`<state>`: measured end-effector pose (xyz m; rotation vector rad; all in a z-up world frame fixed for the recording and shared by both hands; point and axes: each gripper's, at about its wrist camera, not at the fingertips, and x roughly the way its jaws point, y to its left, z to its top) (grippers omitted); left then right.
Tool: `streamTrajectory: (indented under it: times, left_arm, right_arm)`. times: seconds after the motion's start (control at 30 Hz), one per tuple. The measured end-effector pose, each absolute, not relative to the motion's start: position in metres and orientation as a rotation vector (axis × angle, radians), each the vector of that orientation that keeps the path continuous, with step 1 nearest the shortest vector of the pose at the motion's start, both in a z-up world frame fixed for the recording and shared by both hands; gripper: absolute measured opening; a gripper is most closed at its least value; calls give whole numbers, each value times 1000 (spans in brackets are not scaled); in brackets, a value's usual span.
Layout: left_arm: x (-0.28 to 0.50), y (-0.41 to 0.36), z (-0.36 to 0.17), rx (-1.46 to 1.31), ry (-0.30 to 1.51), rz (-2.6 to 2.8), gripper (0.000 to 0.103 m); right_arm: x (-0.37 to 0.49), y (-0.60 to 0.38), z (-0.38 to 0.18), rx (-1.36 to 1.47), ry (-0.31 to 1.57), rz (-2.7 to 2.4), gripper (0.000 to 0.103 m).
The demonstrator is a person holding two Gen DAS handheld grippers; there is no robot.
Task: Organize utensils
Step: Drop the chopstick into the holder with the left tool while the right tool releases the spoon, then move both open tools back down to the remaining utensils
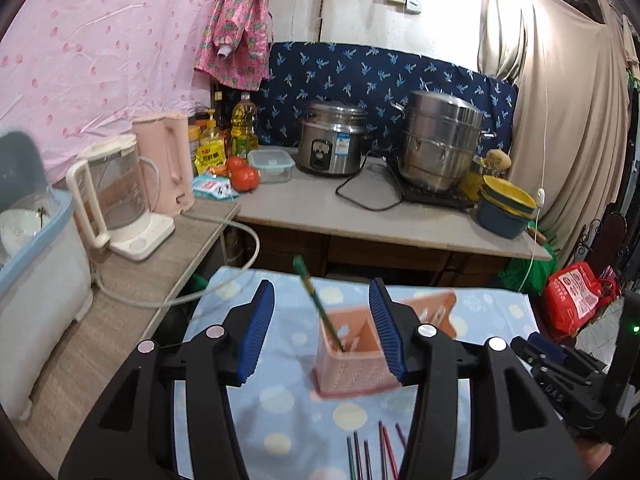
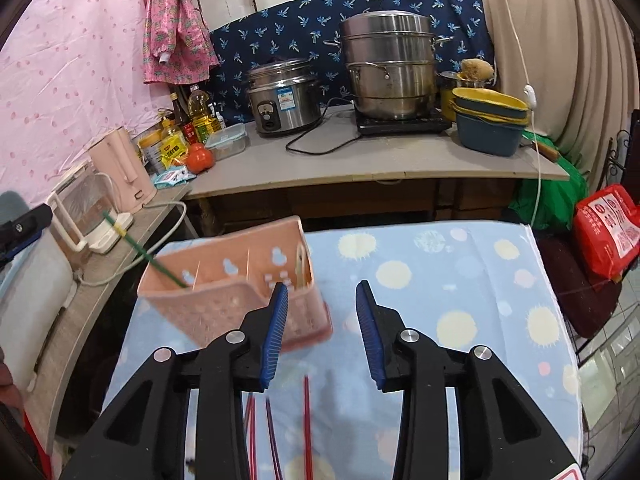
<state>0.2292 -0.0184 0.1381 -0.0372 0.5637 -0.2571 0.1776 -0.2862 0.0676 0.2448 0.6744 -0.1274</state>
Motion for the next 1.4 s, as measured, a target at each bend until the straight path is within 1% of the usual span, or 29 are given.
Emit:
streamTrajectory:
  times: [0.37,0.73,0.9,1.1,1.17,1.23,1.4]
  left_arm:
    - [142,-3,48,1,769,-266,48]
    - [80,-2,-39,27,991,-306,48]
    - [64,-4,-59,8,1033,-327,47]
    - [63,-5,-72,-9,1060,-323,47]
    - [63,-5,-76,-11,1073,-323,43]
    - [64,-4,-80,-28,1090,-334,38]
    - [66,-4,-83,-52,1091,-343,35]
  right_arm:
    - [68,-273,16,251,784,-167,35]
    - [4,-255,-39,279,896,-161,35]
    - [-7,-243,-54,288,925,-150,35]
    - [-13,-232,-60,280,940,-128,35]
    - [-13,-231,-60,280,942,-124,35]
    - [-13,-230,-60,280,942,-123,35]
    - [-11,-230,-62,281,946,-121,35]
